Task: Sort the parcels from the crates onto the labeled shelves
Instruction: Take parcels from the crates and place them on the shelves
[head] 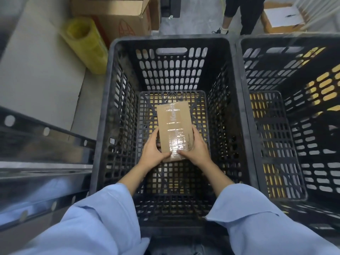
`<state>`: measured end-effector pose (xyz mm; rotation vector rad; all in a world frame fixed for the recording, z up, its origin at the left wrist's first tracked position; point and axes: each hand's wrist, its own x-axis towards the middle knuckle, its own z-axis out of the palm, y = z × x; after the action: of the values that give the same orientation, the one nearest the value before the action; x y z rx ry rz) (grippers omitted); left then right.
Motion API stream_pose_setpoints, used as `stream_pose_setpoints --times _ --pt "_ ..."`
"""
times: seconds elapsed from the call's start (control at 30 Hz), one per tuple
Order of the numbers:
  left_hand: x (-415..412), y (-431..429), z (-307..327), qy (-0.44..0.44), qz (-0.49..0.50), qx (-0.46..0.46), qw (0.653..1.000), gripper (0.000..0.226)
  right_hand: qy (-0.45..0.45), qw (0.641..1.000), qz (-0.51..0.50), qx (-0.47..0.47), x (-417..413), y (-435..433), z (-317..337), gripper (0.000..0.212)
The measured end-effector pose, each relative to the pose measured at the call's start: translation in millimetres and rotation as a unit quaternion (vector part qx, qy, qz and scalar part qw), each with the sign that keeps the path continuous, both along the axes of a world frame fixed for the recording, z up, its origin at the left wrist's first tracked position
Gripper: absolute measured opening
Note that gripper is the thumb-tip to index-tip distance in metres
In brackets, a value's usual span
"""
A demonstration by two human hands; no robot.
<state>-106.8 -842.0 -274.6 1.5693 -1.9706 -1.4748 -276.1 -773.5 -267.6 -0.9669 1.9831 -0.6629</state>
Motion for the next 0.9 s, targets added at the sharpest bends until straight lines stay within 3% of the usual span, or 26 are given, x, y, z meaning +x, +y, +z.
stream_pose_setpoints --times 0.2,0.5,0.9 --pt "-15 -24 29 0.051 0.032 -0.047 0.997 0.107 0.011 0.996 -0.034 -0.087 -12 -24 33 0.106" --pt "-15 -58 92 0.108 0.005 -0.094 0.990 0.103 0.046 0.981 -0.059 -0.178 -27 -46 93 0.088" --pt "13 -33 156 0.088 0.091 -0.187 0.974 0.103 0.021 0.972 0.053 -0.228 -8 -56 150 0.105"
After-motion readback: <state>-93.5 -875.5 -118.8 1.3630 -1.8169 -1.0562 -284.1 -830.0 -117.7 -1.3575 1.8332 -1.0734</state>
